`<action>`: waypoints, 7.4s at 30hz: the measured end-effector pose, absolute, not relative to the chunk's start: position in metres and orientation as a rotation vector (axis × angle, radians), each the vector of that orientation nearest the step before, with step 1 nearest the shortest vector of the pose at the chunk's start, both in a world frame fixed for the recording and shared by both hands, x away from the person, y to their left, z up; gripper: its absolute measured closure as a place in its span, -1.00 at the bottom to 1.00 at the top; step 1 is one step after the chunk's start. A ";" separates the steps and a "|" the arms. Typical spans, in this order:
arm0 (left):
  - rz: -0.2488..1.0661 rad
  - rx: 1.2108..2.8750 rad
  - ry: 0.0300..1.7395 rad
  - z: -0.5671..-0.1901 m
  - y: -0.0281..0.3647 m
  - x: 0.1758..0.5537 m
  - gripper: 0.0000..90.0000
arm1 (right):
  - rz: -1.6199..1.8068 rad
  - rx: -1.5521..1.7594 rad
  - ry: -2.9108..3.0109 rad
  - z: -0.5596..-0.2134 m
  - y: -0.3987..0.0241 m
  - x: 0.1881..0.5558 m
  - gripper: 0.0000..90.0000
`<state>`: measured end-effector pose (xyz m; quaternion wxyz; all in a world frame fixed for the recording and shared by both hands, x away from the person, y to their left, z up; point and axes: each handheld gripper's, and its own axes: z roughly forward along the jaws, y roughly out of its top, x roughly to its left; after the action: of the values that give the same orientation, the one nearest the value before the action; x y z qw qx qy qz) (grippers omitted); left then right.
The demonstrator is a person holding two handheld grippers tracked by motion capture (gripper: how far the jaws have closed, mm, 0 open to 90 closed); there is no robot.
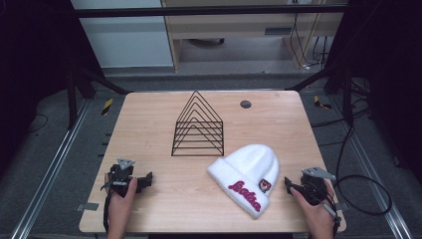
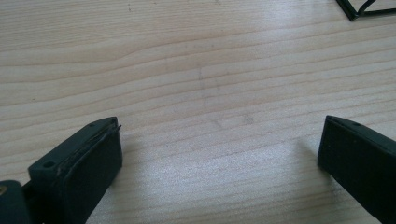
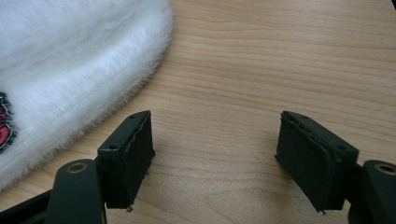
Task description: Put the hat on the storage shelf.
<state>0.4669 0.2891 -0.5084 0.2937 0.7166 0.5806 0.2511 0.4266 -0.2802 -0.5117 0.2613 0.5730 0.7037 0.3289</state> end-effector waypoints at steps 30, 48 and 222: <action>0.670 1.910 1.549 -0.508 0.289 0.467 -1.00 | 0.735 1.364 2.241 -0.442 -0.246 0.486 -0.48; 0.670 1.911 1.548 -0.508 0.289 0.467 -1.00 | 0.527 1.333 2.528 -0.434 -0.206 0.573 0.03; 0.670 1.903 1.545 -0.509 0.288 0.467 -1.00 | 1.259 0.734 1.910 -0.155 -0.119 0.516 0.89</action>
<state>0.4673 0.2881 -0.5086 0.2959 0.7155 0.5807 0.2518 0.5157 -0.1193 -0.1548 0.3612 0.2850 0.7414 0.4885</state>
